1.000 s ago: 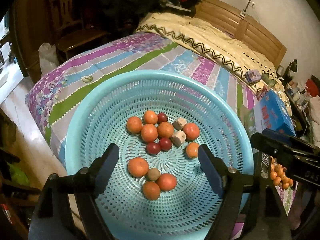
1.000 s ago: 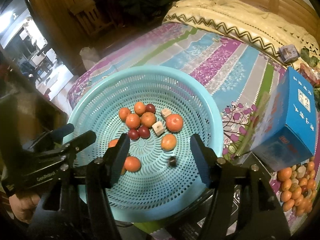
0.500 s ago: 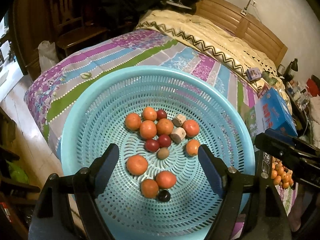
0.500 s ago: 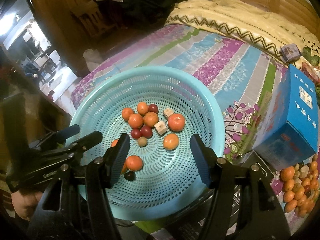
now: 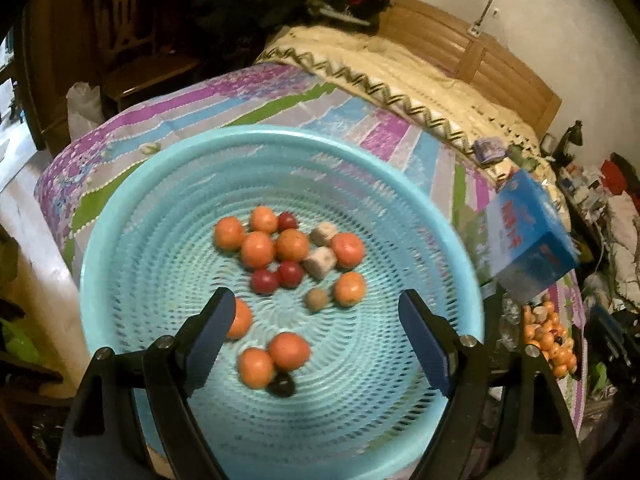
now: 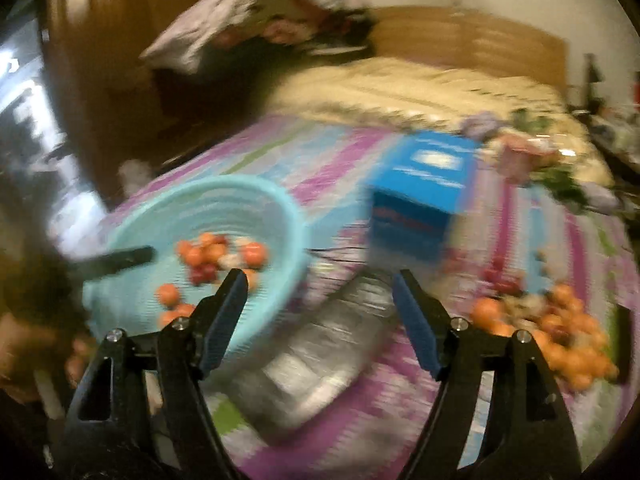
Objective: Organize fruits
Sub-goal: 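Move both tools back to the fruit pile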
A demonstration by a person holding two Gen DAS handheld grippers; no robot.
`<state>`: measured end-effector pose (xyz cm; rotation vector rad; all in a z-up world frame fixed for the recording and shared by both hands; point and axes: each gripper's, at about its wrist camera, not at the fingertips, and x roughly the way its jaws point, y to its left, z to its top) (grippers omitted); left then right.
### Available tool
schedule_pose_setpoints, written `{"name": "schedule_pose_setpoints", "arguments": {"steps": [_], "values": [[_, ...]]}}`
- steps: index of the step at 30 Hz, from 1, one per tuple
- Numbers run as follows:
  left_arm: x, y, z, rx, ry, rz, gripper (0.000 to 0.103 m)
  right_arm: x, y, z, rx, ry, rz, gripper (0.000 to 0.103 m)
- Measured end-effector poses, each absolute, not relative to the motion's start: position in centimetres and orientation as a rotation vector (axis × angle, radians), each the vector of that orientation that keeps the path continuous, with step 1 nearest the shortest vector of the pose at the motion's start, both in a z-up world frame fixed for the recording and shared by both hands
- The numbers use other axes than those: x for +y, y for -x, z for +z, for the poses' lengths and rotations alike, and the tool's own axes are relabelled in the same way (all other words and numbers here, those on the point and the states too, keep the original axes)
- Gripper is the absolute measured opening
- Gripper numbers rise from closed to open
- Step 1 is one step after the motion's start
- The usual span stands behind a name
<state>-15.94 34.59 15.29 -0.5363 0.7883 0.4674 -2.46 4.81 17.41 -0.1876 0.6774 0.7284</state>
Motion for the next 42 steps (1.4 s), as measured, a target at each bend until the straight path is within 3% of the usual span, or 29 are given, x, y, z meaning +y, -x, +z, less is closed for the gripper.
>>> {"name": "schedule_pose_setpoints", "arguments": {"steps": [12, 28, 31, 42], "values": [[25.3, 11.8, 18.3, 0.774, 0.402, 0.315, 0.085, -3.7, 2.8, 18.5, 0.590, 0.263, 0.432, 0.089], [13.9, 8.2, 20.3, 0.733, 0.244, 0.112, 0.086, -12.3, 1.7, 15.3, 0.653, 0.091, 0.436, 0.091], [10.5, 7.0, 19.0, 0.747, 0.240, 0.005, 0.091, -14.8, 1.4, 12.7, 0.721, 0.058, 0.423, 0.091], [1.4, 2.1, 9.9, 0.965, 0.212, -0.195, 0.091, -22.0, 2.3, 6.2, 0.890, -0.021, 0.350, 0.090]]}}
